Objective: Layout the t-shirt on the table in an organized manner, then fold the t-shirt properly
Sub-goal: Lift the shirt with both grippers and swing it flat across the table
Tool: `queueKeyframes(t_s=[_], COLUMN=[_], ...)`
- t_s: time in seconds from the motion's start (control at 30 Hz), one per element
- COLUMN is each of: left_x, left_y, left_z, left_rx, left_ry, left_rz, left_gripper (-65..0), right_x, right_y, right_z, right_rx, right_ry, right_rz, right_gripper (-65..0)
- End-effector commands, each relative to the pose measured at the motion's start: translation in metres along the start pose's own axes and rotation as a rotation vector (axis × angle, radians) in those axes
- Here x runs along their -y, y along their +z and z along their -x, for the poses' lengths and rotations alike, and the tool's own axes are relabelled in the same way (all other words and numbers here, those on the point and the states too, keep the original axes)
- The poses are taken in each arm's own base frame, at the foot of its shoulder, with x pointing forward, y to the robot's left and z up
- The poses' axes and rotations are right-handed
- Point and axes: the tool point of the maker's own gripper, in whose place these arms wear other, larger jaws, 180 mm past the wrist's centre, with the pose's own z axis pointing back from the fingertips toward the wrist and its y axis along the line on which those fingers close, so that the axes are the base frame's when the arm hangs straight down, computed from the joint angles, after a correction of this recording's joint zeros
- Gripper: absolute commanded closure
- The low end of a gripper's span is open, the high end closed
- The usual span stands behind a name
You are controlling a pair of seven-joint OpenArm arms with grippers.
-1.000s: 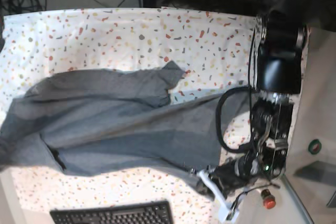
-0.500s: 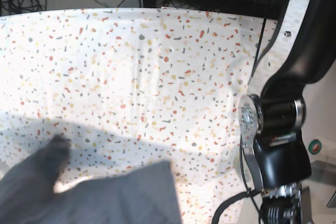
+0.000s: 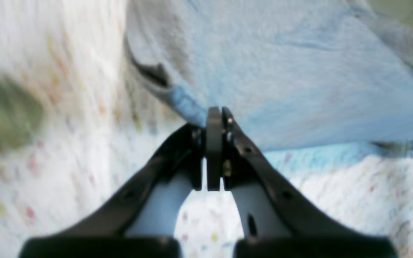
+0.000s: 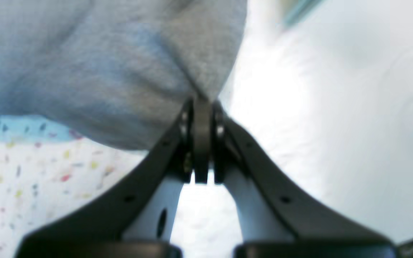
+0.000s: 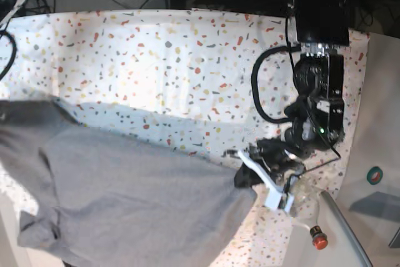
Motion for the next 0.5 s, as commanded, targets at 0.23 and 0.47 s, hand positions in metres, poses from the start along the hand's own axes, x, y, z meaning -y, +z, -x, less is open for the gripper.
queueKeyframes(t_s=[0.23, 0.47], left_x=[-0.033, -0.036], left_y=[-0.001, 0.022], left_z=[0.121, 0.171], left_rx=[-0.167, -0.250], left_ry=[0.080, 0.109], left_rz=[-0.042, -0.065], left_gripper=[0.0, 0.0], right_x=[0.004, -0.006], right_y=[-0.018, -0.007], right_z=[0.091, 0.147], right_rx=[-0.112, -0.217], right_ry=[-0.116, -0.130], right_rz=[-0.037, -0.047], right_gripper=[0.0, 0.0])
